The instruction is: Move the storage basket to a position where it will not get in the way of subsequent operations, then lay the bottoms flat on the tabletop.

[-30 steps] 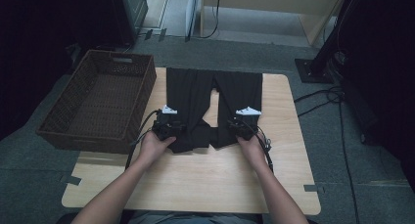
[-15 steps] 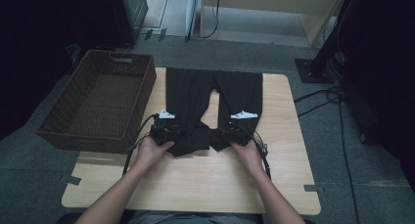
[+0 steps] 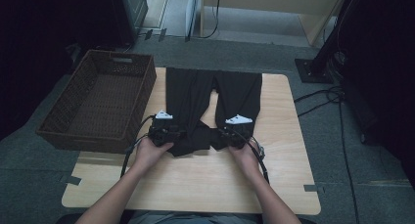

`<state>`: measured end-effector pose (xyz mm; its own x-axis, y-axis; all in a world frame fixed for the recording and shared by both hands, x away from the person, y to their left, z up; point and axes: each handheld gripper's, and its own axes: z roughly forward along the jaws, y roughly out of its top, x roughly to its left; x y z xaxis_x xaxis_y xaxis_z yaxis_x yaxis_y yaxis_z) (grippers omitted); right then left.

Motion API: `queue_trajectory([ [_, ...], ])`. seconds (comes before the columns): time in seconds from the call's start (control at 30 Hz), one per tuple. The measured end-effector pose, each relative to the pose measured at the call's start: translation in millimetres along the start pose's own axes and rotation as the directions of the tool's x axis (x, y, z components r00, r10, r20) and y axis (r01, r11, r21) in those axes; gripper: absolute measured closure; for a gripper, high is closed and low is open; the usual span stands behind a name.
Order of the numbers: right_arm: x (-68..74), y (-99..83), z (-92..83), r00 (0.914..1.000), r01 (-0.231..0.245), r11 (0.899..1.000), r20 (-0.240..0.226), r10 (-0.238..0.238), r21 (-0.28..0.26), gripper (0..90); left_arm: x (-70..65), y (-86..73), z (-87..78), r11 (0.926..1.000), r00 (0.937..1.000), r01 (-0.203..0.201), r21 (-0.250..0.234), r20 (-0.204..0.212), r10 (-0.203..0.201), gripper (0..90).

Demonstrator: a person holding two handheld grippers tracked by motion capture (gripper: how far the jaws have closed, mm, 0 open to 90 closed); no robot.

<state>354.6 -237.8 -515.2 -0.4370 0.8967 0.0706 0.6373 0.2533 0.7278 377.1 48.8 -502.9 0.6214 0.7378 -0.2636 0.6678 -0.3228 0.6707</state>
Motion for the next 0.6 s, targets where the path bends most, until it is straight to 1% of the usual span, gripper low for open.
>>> queue_trajectory([
  [0.03,-1.3,-0.8,-0.9,0.9998,-0.009,1.000,-0.015,0.009,0.000,82.4,0.1,0.0,-0.1,1.0000,1.0000,0.001,0.000,0.003,-0.001,50.0],
  [0.07,-1.6,-1.4,-1.8,0.9995,-0.017,1.000,-0.026,0.017,0.004,85.0,-0.2,0.0,-0.2,1.0000,1.0000,0.000,0.000,0.004,0.000,49.4],
  [0.1,-1.5,-2.3,-2.7,0.9991,-0.025,1.000,-0.033,0.025,0.005,85.8,-0.3,0.0,-0.2,1.0000,1.0000,-0.002,0.001,0.006,0.002,48.4],
  [0.2,-2.2,-3.5,-4.4,0.9987,-0.023,1.000,-0.046,0.023,0.010,86.5,-1.0,0.1,-0.4,1.0000,0.9999,0.002,0.001,0.012,-0.002,46.0],
  [0.23,-2.8,-3.7,-5.0,0.9981,-0.034,0.999,-0.050,0.034,0.012,86.5,-1.4,0.3,-0.8,1.0000,0.9999,0.005,0.002,0.014,-0.005,44.9],
  [0.33,-3.5,-4.6,-7.6,0.9972,-0.044,0.999,-0.059,0.045,0.023,86.9,-2.5,1.2,-1.7,0.9999,0.9993,0.009,0.006,0.035,-0.010,40.8],
  [0.4,-3.4,-5.3,-11.4,0.9968,-0.044,0.998,-0.065,0.046,0.044,87.1,-3.5,1.0,-0.9,0.9999,0.9994,0.005,0.012,0.034,-0.005,40.1],
  [0.47,-4.0,-4.6,-16.3,0.9961,-0.039,0.998,-0.078,0.043,0.057,87.2,-3.2,0.1,0.6,0.9996,0.9996,-0.006,0.029,0.027,0.005,40.3],
  [0.6,-6.5,4.2,-29.4,0.9928,-0.069,0.997,-0.097,0.070,0.016,87.1,-2.5,-0.3,0.6,0.9995,0.9997,-0.004,0.030,0.025,0.004,42.3],
])
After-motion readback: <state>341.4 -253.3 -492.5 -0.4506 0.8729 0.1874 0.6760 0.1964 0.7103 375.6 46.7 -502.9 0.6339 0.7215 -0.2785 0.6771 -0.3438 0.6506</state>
